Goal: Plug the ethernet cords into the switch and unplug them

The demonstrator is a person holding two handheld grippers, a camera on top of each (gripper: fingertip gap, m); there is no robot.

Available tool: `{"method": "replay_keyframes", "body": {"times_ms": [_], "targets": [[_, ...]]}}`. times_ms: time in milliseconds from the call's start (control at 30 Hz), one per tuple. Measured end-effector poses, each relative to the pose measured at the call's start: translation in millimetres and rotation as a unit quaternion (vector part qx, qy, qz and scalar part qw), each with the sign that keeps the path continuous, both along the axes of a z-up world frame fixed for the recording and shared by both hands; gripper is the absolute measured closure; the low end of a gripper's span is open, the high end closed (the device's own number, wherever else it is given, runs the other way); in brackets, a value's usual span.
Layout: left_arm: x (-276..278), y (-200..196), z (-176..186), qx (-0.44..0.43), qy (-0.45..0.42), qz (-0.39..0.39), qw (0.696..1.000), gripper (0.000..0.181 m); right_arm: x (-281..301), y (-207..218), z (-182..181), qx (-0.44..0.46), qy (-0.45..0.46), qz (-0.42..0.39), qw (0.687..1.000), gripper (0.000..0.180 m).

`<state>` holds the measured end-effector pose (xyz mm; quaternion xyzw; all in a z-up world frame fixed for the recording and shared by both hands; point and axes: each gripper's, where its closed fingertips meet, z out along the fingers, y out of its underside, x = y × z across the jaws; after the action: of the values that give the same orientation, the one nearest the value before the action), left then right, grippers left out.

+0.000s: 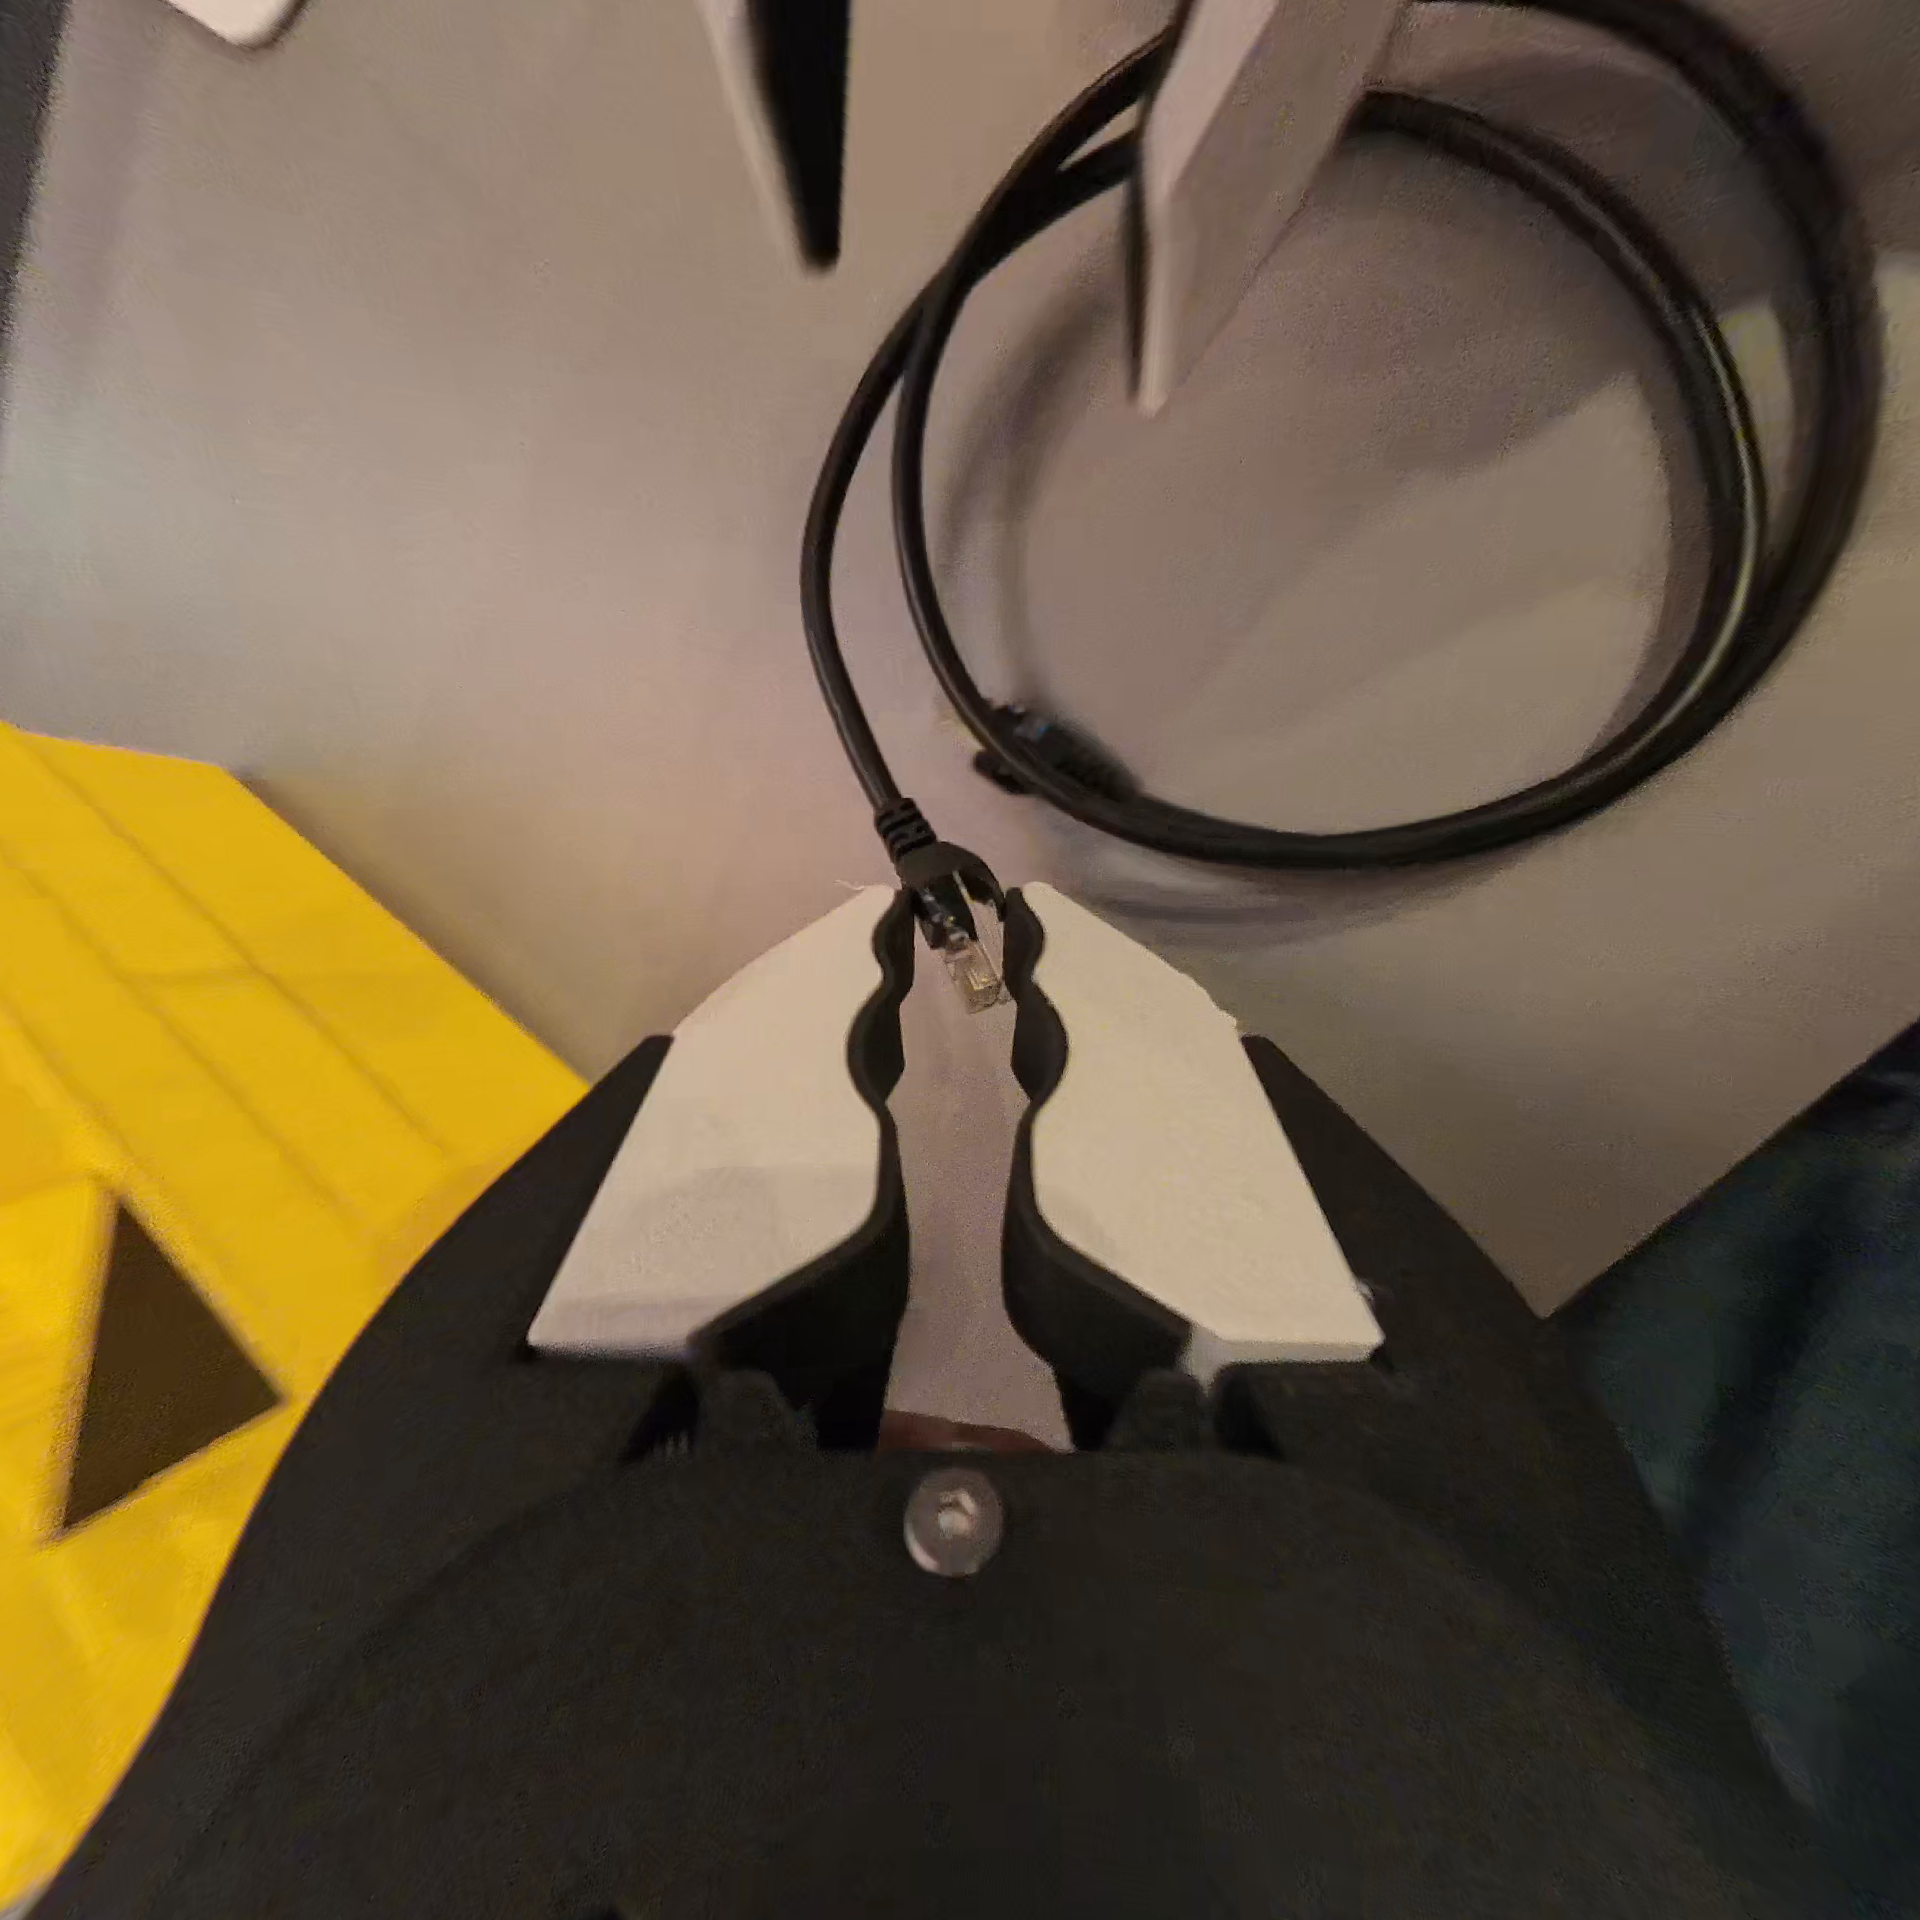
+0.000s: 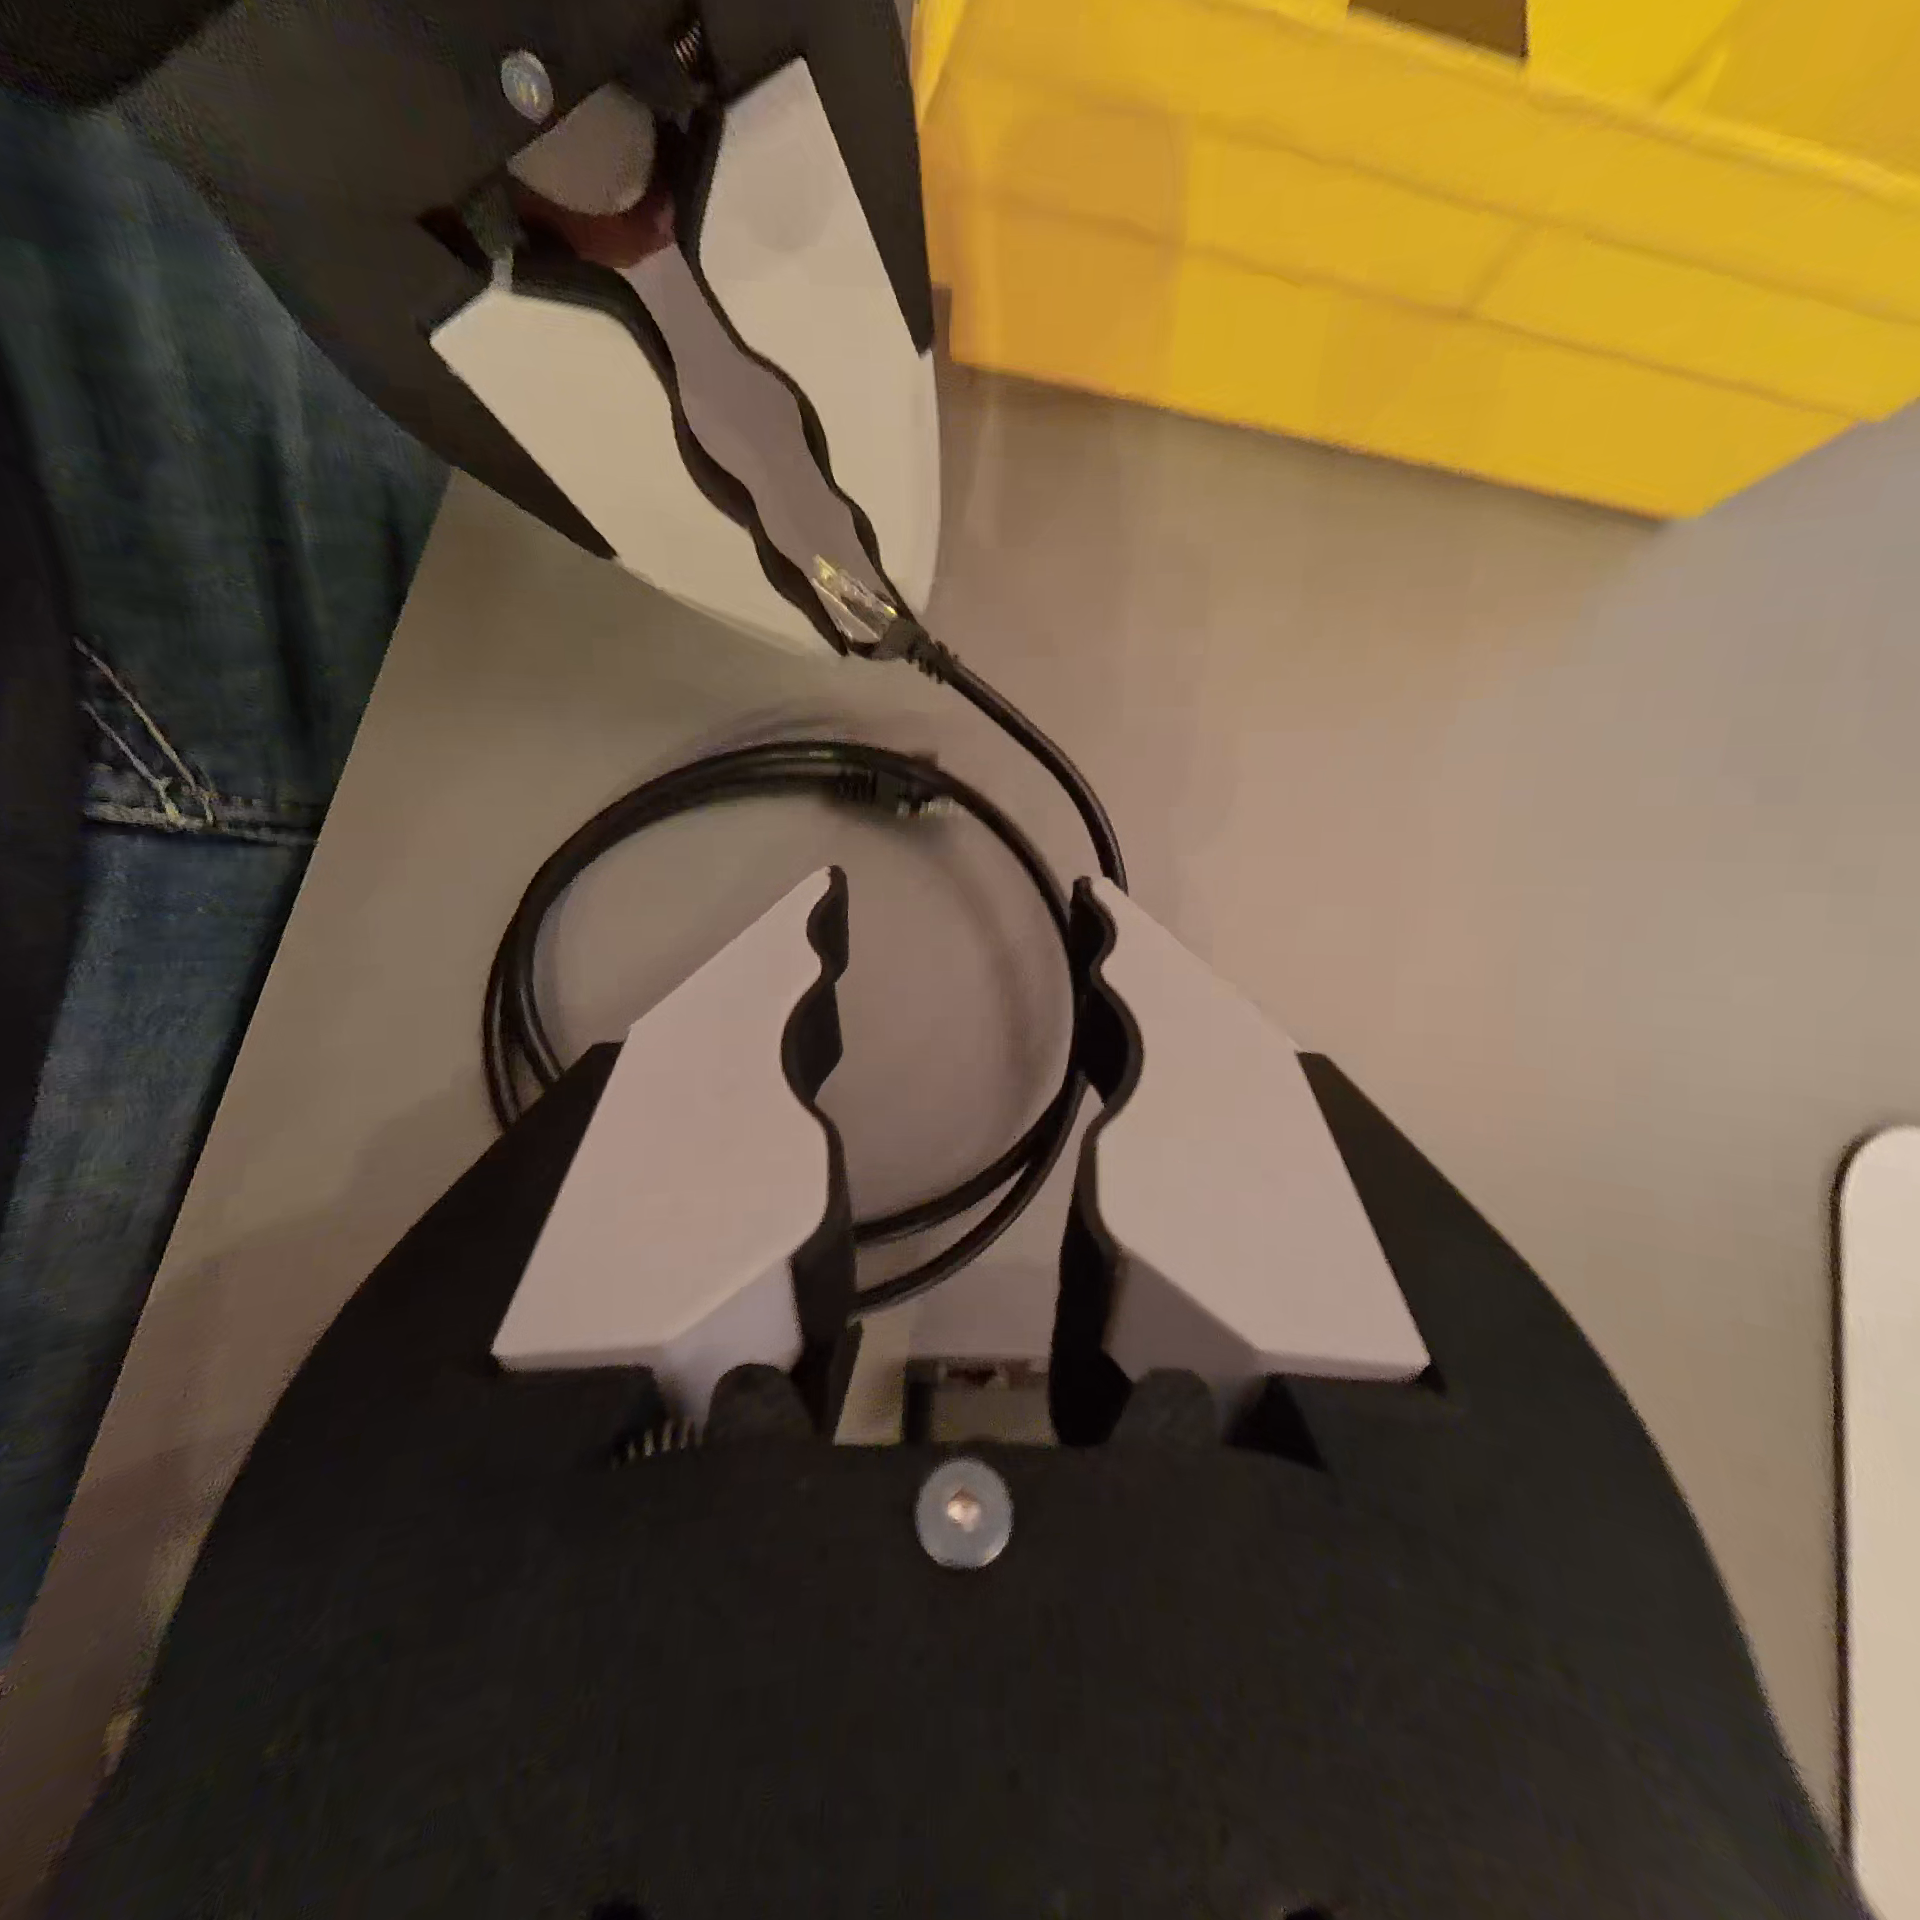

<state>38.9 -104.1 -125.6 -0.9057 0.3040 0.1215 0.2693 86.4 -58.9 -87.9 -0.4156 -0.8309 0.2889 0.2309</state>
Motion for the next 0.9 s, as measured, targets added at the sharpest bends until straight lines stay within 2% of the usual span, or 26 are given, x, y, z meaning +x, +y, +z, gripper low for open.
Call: {"method": "replay_keyframes", "body": {"times_ms": [33, 133, 167, 300, 367, 500, 600, 667, 733, 767, 900], "targets": [[-1, 3, 9, 0.002, 0.026, -0.027, 0.999, 0.165, -7, -2, 4, -0.008, 0.009, 0.005, 1.0, 0.14], [-2, 16, 40, 0.008, 0.09, -0.101, 0.991, 0.165, -23, -4, 17, -0.035, 0.026, 0.019, 0.999, 0.141], [2, 19, 50, 0.015, 0.102, -0.144, 0.984, 0.165, -27, -3, 19, -0.032, 0.03, 0.024, 0.999, 0.144], [11, 37, 83, 0.035, 0.155, -0.226, 0.961, 0.167, -33, 12, 19, 0.009, 0.024, 0.019, 0.999, 0.154], [15, 43, 94, 0.037, 0.17, -0.252, 0.952, 0.167, -34, 17, 28, -0.006, 0.038, 0.008, 0.999, 0.171], [9, 63, 117, 0.082, 0.177, -0.222, 0.955, 0.165, -28, 27, 45, -0.071, 0.068, -0.03, 0.995, 0.177], [-2, 77, 139, 0.154, 0.136, -0.124, 0.971, 0.148, -24, 39, 68, -0.161, 0.128, -0.079, 0.976, 0.177], [-1, 82, 148, 0.192, 0.036, -0.052, 0.979, 0.143, -19, 49, 78, -0.216, 0.164, -0.114, 0.956, 0.176], [15, 83, 151, 0.207, -0.098, -0.02, 0.973, 0.14, -15, 54, 87, -0.268, 0.2, -0.138, 0.932, 0.177], [20, 86, 154, 0.214, -0.138, -0.007, 0.967, 0.141, -13, 57, 88, -0.273, 0.214, -0.152, 0.926, 0.176], [44, 98, 149, 0.199, -0.229, 0.005, 0.953, 0.149, -6, 47, 92, -0.268, 0.255, -0.149, 0.917, 0.177]]}}
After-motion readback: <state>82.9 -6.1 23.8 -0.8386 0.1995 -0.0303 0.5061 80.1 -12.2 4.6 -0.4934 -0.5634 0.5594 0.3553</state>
